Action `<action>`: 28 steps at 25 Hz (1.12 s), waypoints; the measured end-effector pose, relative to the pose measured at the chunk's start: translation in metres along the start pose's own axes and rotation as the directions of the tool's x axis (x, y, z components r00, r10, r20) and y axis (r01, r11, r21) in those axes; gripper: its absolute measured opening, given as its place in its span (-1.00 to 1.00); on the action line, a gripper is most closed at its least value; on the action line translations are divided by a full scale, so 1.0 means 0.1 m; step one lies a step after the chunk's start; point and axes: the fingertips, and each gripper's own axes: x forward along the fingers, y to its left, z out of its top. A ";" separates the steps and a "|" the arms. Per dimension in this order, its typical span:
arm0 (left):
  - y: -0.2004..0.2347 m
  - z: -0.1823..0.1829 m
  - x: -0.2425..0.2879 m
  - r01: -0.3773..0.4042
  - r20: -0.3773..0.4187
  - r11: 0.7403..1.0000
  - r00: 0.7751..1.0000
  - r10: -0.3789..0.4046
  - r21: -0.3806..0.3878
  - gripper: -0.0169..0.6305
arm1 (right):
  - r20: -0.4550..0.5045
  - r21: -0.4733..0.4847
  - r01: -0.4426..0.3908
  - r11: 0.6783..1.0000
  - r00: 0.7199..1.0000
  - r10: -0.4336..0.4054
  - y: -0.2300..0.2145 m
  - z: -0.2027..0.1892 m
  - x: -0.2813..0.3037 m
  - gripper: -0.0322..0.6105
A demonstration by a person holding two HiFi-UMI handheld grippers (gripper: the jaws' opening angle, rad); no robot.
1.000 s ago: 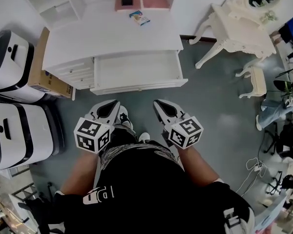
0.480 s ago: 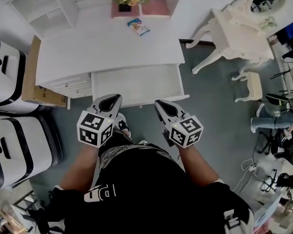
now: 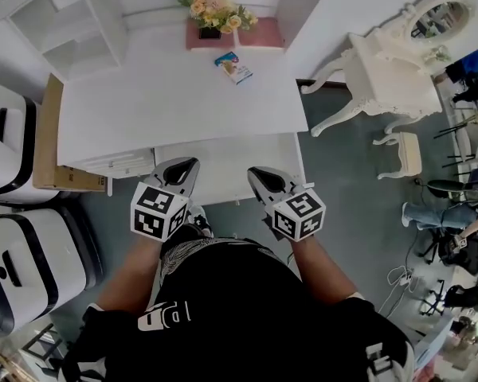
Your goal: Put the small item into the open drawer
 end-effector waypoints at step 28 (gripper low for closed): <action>0.90 0.02 0.39 -0.122 -0.048 0.991 0.992 0.119 -0.059 -0.90 | -0.161 -0.219 0.083 0.972 0.980 -0.120 -1.41 0.52 1.27 -0.84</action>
